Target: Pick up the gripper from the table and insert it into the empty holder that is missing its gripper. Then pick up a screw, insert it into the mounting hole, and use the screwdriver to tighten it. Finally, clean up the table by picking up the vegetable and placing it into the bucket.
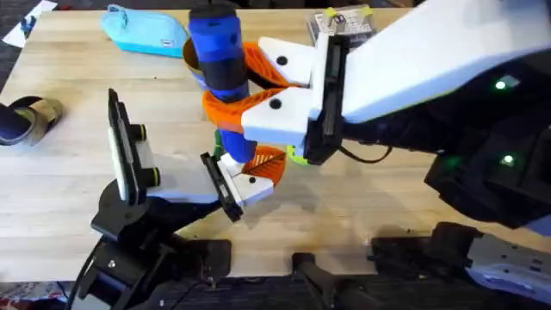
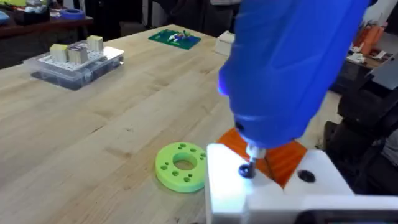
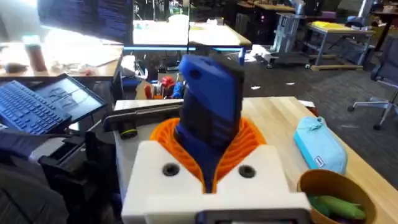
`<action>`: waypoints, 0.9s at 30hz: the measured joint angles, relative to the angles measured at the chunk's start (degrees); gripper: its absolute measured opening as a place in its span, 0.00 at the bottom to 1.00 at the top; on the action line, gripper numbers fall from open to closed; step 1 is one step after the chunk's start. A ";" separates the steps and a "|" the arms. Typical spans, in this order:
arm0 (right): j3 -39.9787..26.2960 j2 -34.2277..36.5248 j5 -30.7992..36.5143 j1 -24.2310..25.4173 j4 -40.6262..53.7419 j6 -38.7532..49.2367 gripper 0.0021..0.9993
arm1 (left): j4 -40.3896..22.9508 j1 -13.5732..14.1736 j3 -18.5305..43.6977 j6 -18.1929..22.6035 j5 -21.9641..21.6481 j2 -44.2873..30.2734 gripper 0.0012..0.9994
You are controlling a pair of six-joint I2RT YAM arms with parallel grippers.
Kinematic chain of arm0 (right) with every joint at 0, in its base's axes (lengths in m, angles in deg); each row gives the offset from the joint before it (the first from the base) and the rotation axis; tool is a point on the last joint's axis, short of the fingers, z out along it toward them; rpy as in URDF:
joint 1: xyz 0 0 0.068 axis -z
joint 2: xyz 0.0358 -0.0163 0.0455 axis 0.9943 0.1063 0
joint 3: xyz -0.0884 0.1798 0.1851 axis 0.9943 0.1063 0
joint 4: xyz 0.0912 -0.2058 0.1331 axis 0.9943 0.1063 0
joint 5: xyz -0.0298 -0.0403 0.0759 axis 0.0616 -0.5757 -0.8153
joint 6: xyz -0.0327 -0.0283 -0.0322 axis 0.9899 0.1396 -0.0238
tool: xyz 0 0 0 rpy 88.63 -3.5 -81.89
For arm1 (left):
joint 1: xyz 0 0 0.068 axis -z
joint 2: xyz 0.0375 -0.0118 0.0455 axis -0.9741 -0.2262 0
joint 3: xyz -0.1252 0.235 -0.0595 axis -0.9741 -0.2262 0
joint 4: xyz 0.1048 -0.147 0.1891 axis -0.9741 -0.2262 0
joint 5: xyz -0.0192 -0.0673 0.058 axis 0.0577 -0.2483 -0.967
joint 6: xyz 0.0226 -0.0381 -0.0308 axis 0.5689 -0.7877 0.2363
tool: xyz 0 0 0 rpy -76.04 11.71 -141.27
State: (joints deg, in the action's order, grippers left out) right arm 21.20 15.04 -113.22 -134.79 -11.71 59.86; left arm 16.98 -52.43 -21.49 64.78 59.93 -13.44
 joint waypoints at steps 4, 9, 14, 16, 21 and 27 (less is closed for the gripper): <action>0.00 0.51 0.00 0.00 -0.68 0.00 0.04 | 0.00 0.00 0.00 0.00 -0.08 0.00 0.01; 0.00 0.54 -0.17 0.00 -2.06 -0.02 0.04 | 0.02 0.00 0.00 0.00 -0.09 0.00 0.01; 0.00 0.52 -0.17 0.00 -2.23 0.00 0.04 | 0.00 0.00 0.00 0.00 -0.11 0.00 0.01; 0.00 0.54 -0.17 0.00 -2.25 0.00 0.04 | 0.00 0.00 0.00 0.00 -0.11 0.00 0.01; 0.00 0.54 -0.20 0.00 -2.04 0.00 0.04 | 0.00 0.00 0.00 0.00 -0.11 0.00 0.01; 0.00 0.87 -0.20 0.00 -1.91 0.00 0.04 | 0.02 0.00 0.00 0.00 -0.11 0.00 0.01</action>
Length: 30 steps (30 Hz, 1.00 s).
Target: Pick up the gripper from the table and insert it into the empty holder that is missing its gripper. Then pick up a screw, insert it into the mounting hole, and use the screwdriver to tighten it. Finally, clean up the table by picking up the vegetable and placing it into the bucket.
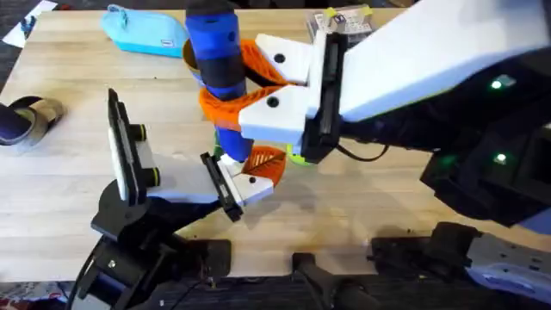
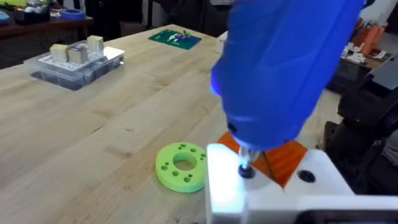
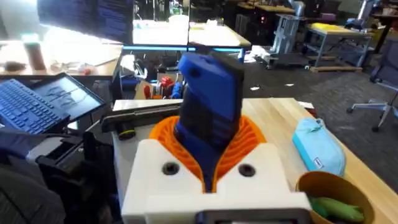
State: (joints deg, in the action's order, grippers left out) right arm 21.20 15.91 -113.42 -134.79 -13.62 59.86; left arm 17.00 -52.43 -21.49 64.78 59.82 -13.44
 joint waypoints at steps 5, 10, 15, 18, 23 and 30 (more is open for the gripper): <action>0.00 0.66 0.02 0.00 -0.17 -0.02 0.04 | -0.02 0.00 0.00 0.00 -0.01 0.00 0.01; 0.00 0.66 0.00 0.00 -0.15 -0.02 0.04 | -0.02 0.00 0.00 0.00 0.00 0.00 0.01; 0.00 0.66 0.00 0.00 -0.09 -0.02 0.04 | -0.02 0.00 0.00 0.00 0.00 0.00 0.01; 0.00 0.66 0.00 0.00 -0.02 -0.02 0.04 | -0.02 0.00 0.00 0.00 -0.02 0.00 0.01; 0.00 0.64 0.00 0.00 -0.07 -0.02 0.04 | -0.02 0.00 0.00 0.00 0.00 0.00 0.01; 0.39 0.55 -0.01 0.00 -3.82 -0.22 0.04 | -0.01 0.00 0.00 0.22 0.00 0.00 0.01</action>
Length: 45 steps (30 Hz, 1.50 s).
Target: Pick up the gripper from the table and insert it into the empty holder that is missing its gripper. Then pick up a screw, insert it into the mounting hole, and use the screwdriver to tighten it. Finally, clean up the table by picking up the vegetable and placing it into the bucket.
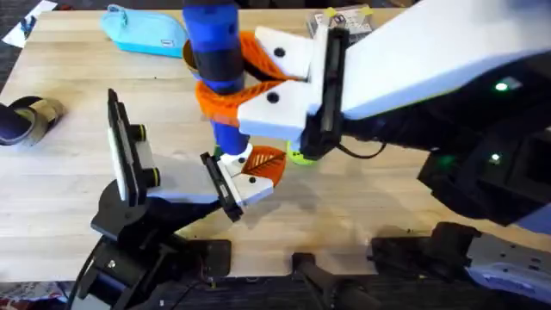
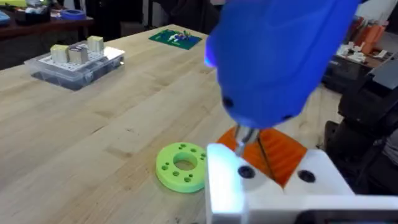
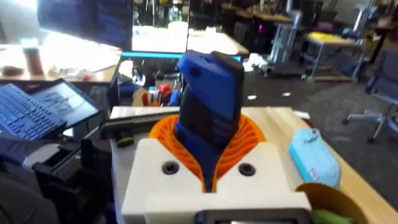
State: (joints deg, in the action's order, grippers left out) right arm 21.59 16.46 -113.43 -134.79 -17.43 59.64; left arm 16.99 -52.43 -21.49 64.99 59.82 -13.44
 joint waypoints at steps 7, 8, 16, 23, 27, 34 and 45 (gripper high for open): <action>0.00 -4.03 0.01 0.00 -2.68 0.08 0.04 | 0.02 0.00 0.00 0.00 0.00 0.00 0.01; 0.00 -4.45 0.01 0.00 -2.67 0.26 0.04 | 0.02 0.00 0.00 0.00 0.00 0.01 0.01; 0.06 -4.85 5.93 2.72 8.68 6.68 0.04 | 0.02 0.00 0.00 0.00 0.01 0.01 0.01; 0.20 -4.61 22.29 8.81 21.23 16.34 0.04 | 0.02 0.00 0.00 0.00 0.00 0.02 0.01; 0.21 -4.61 27.54 11.99 29.27 19.40 0.04 | 0.02 0.00 0.00 0.00 0.00 0.01 0.01; 0.30 -3.54 30.01 13.42 43.90 21.29 0.04 | 0.00 0.00 0.00 0.00 0.00 0.00 0.01; 0.35 -0.65 30.56 15.62 45.73 23.97 0.04 | 0.02 0.00 0.00 0.00 0.00 0.01 0.01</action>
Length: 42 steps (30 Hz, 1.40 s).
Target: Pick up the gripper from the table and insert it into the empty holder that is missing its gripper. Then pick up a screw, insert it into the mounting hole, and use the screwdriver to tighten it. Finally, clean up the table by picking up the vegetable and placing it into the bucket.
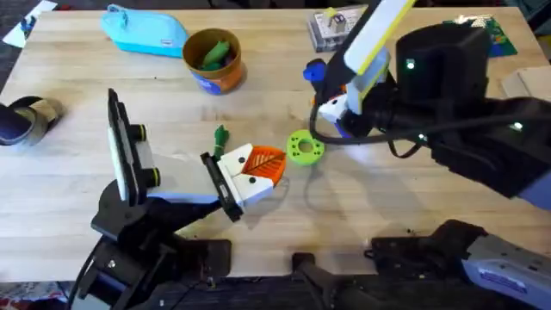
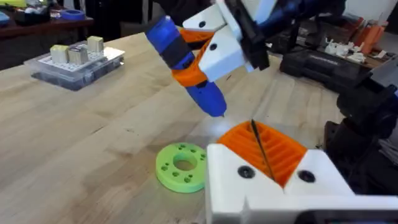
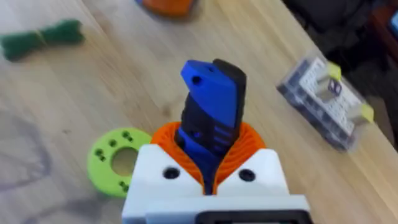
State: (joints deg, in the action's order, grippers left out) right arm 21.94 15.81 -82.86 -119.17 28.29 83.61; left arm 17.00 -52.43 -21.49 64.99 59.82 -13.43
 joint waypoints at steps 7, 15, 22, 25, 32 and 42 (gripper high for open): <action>0.02 7.80 1.69 5.54 1.19 2.23 0.04 | 0.00 0.00 0.00 0.00 0.00 -0.01 0.01; 0.00 10.71 1.53 9.17 -0.47 18.25 0.04 | -0.01 0.00 0.00 0.00 0.00 0.00 0.01; 0.00 21.38 1.63 9.95 -0.82 34.77 0.04 | -0.01 0.00 0.00 0.00 0.00 -0.01 0.01; 0.00 23.87 1.15 9.95 -1.05 37.37 0.11 | 0.00 0.00 0.00 0.00 0.00 0.01 0.01; -1.37 24.39 0.31 9.95 -2.52 36.94 0.94 | 0.00 0.00 0.00 0.00 0.00 -0.01 0.01; -5.49 20.51 0.50 9.78 6.01 21.09 1.00 | -0.01 0.00 0.00 0.00 0.00 -0.01 0.01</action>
State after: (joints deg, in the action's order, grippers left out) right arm 16.46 36.32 -82.36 -109.39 34.30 104.70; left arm 16.99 -52.43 -21.49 64.99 59.82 -13.44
